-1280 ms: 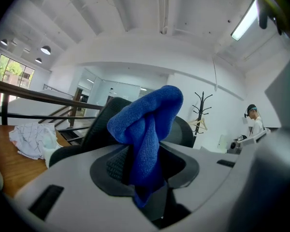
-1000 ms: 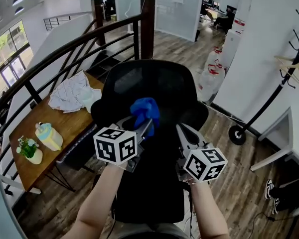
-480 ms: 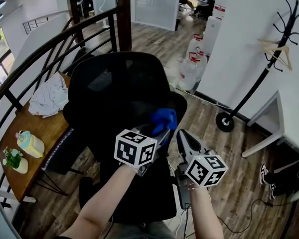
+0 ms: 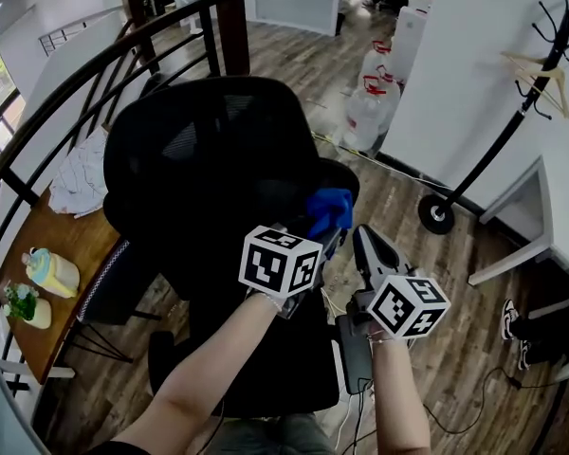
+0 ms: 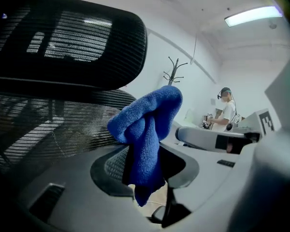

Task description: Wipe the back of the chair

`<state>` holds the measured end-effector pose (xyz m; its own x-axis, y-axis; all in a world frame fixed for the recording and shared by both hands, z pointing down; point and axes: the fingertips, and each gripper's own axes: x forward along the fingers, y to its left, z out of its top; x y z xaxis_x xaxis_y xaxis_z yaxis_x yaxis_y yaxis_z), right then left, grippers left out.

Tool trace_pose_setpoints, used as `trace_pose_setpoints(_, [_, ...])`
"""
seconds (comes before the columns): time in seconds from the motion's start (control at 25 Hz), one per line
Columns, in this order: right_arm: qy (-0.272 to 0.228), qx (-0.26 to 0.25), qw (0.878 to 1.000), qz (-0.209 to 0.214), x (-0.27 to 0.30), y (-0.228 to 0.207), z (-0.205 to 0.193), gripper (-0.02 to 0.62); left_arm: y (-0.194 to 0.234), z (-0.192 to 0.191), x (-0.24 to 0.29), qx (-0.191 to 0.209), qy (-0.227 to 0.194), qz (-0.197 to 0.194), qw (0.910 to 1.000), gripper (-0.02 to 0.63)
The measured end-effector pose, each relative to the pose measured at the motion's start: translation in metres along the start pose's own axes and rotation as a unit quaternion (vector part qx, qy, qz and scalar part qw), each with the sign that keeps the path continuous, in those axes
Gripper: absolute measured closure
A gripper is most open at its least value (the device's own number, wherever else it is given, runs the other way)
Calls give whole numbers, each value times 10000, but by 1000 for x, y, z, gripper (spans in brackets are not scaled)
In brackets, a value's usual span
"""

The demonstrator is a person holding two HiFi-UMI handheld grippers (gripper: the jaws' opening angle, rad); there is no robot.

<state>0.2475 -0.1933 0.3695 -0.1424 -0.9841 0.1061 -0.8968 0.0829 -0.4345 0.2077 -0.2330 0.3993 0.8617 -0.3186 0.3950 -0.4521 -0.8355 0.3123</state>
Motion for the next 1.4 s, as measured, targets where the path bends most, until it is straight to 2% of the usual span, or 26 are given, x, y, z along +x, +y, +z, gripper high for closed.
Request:
trace_pose_setpoints(0.28, [159, -28, 9997, 206, 12, 10, -6, 563, 26, -6, -2, -229, 20, 292, 9993, 469])
trace_pose_setpoints(0.68, [410, 84, 9983, 394, 36, 29, -33, 563, 56, -3, -25, -700, -159, 435, 9965, 469])
trace_pose_setpoints(1.04, [644, 63, 9936, 930, 73, 88, -53, 563, 109, -12, -81, -879, -255, 915, 9916, 469])
trace_pose_setpoints(1.4, [898, -42, 9849, 1480, 104, 154, -70, 563, 159, -16, -143, -1193, -477, 1372, 9822, 469])
